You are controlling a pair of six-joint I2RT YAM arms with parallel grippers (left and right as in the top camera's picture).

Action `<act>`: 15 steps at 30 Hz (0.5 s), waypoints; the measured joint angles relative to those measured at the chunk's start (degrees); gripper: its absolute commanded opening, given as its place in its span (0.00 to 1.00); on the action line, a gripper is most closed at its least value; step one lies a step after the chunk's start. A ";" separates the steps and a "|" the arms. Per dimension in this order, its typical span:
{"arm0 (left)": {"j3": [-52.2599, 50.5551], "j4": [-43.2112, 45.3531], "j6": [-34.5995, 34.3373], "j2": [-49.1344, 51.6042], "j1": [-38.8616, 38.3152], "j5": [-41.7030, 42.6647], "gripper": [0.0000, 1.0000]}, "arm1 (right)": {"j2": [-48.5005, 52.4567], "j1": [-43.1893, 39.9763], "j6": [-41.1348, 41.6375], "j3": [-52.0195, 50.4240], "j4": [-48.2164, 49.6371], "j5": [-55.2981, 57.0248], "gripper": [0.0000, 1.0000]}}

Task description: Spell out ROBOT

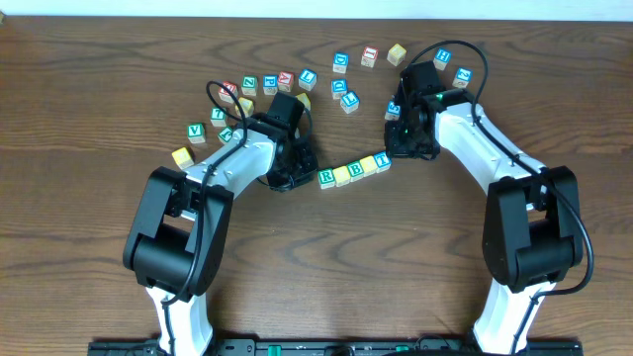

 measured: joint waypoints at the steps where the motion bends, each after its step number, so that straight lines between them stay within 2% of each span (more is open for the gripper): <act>1: 0.00 -0.09 -0.31 0.00 0.00 -0.22 0.07 | 0.09 0.00 0.00 0.00 0.02 -0.09 0.01; 15: 0.00 0.13 -1.77 0.00 0.00 -1.25 0.08 | 3.61 -0.04 -0.22 0.00 -0.39 -3.39 0.01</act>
